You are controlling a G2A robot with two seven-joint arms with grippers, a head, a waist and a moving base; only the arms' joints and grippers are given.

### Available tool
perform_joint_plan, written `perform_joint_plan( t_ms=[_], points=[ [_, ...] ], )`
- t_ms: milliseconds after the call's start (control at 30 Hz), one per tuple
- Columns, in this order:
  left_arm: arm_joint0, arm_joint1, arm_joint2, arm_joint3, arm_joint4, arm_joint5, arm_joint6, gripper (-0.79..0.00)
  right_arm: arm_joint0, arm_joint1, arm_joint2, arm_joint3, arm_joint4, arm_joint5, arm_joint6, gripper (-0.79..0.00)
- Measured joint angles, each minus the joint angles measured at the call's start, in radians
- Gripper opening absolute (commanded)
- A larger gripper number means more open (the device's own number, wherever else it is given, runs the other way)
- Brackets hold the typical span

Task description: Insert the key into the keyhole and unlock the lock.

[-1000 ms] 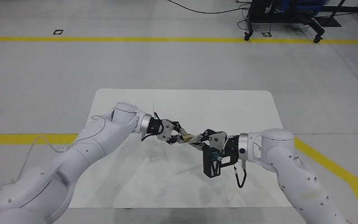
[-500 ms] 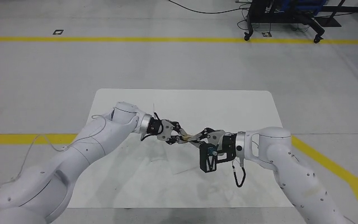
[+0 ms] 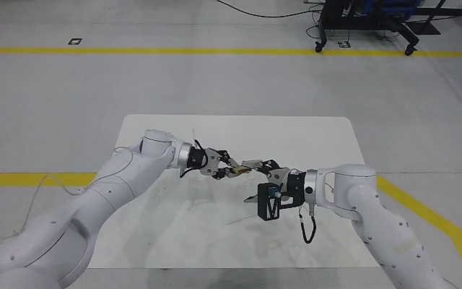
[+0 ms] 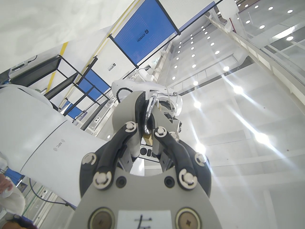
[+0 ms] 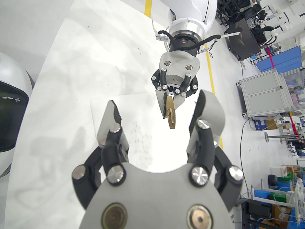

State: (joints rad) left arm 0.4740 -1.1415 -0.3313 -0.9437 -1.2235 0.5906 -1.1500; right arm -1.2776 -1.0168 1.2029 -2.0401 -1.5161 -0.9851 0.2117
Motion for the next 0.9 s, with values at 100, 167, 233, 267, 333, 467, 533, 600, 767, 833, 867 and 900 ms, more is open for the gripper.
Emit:
perform_joint_plan(
  t_ms=[100, 167, 233, 267, 333, 467, 533, 600, 767, 833, 867, 900],
  points=[
    [0.01, 0.0, -0.019, -0.012, 0.015, -0.015, 0.048, -0.785, 0.0, 0.0, 0.0, 0.0, 0.0, 0.0, 0.0, 0.0],
    [0.018, 0.0, -0.031, -0.024, 0.021, -0.017, 0.059, -0.785, 0.0, 0.0, 0.0, 0.0, 0.0, 0.0, 0.0, 0.0],
    [0.023, 0.002, -0.042, -0.03, 0.032, -0.025, 0.071, -0.785, 0.0, 0.0, 0.0, 0.0, 0.0, 0.0, 0.0, 0.0],
    [0.026, 0.003, -0.05, -0.034, 0.042, -0.036, 0.089, -0.785, 0.0, 0.0, 0.0, 0.0, 0.0, 0.0, 0.0, -0.028],
    [0.033, 0.005, -0.064, -0.042, 0.058, -0.057, 0.124, -0.785, -0.008, -0.002, 0.001, 0.003, 0.013, 0.011, -0.013, -0.785],
    [0.058, 0.014, -0.103, -0.074, 0.075, -0.101, 0.18, -0.785, -0.017, 0.003, -0.003, 0.108, 0.246, -0.021, -0.115, -0.785],
    [0.068, 0.019, -0.12, -0.088, 0.082, -0.117, 0.191, -0.785, -0.004, 0.013, -0.026, 0.136, 0.362, -0.029, -0.114, -0.785],
    [0.08, 0.025, -0.14, -0.103, 0.099, -0.142, 0.213, -0.785, 0.012, 0.03, -0.059, 0.155, 0.485, -0.028, -0.099, -0.785],
    [0.112, 0.04, -0.177, -0.163, 0.167, -0.202, 0.279, -0.785, 0.057, 0.077, -0.124, 0.229, 0.727, -0.027, 0.012, -0.785],
    [0.124, 0.046, -0.19, -0.181, 0.187, -0.197, 0.293, -0.785, 0.08, 0.09, -0.145, 0.255, 0.81, -0.027, 0.051, -0.785],
    [0.131, 0.049, -0.199, -0.194, 0.199, -0.197, 0.301, -0.785, 0.097, 0.098, -0.159, 0.267, 0.863, -0.027, 0.074, -0.785],
    [0.136, 0.052, -0.206, -0.203, 0.207, -0.2, 0.306, -0.785, 0.108, 0.103, -0.167, 0.277, 0.898, -0.027, 0.089, -0.785]
  ],
)
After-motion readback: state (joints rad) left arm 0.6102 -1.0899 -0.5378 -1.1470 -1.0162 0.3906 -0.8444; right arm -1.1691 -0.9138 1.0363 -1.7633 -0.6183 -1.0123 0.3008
